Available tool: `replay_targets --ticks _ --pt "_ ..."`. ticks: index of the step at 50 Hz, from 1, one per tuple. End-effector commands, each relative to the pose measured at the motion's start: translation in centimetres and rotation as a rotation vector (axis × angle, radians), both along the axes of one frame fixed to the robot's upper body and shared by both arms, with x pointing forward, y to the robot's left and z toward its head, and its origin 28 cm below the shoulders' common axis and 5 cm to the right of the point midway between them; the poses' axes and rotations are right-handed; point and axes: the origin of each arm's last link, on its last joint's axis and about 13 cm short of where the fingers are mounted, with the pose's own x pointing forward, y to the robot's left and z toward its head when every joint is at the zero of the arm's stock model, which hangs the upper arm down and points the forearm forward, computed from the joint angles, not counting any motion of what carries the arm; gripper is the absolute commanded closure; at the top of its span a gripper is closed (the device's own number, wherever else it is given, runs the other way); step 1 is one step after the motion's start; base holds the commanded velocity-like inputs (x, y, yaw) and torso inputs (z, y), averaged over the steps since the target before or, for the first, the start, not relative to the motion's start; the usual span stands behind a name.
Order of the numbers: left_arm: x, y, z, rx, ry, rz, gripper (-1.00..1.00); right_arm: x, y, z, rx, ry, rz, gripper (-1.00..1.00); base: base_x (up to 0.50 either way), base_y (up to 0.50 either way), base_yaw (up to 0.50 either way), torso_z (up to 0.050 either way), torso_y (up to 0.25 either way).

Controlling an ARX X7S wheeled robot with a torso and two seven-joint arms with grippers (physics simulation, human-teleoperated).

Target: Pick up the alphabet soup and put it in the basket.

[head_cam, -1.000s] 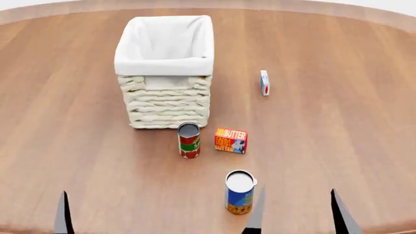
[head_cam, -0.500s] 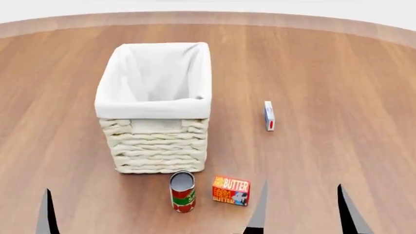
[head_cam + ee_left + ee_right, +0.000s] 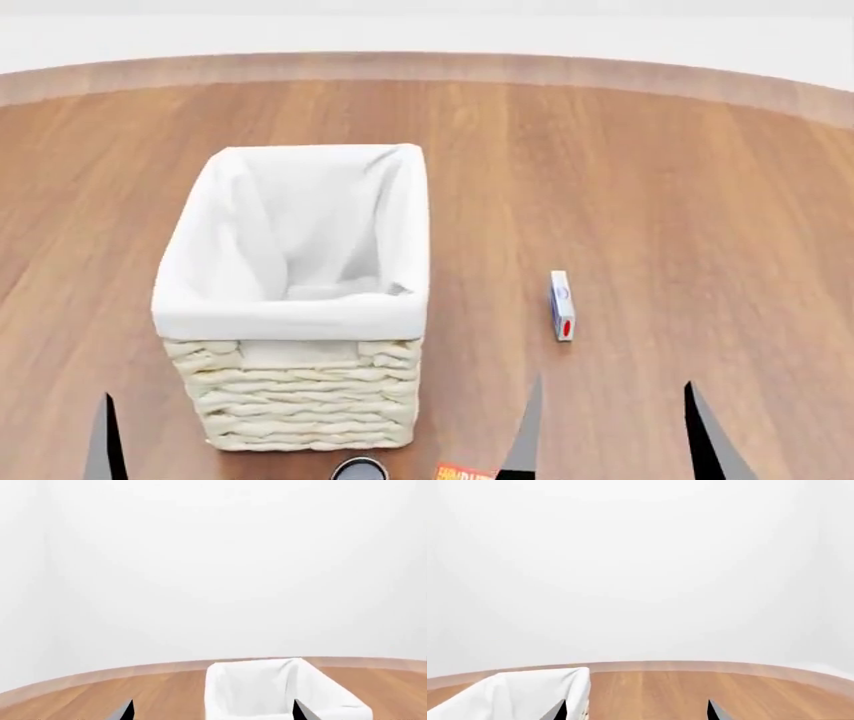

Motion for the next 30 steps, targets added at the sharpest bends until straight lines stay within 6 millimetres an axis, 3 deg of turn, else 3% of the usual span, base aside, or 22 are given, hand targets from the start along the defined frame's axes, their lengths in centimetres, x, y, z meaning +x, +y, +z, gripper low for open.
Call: replay_targets --ticks 1,5,30 --pt "-0.02 -0.03 -0.16 0.003 0.009 -0.001 -1.0 -0.09 -0.03 -0.03 0.012 0.0 0.003 -1.0 0.0 0.0 0.0 0.0 0.0" --pt "-0.04 -0.01 -0.16 0.001 0.01 0.0 -1.0 -0.08 -0.07 0.02 -0.004 -0.001 -0.009 -1.0 0.0 0.0 0.0 0.0 0.0" --pt "0.05 -0.03 -0.28 -0.001 0.02 -0.006 -1.0 -0.05 0.08 -0.12 -0.011 0.013 -0.001 -1.0 0.0 0.5 0.0 0.0 0.0"
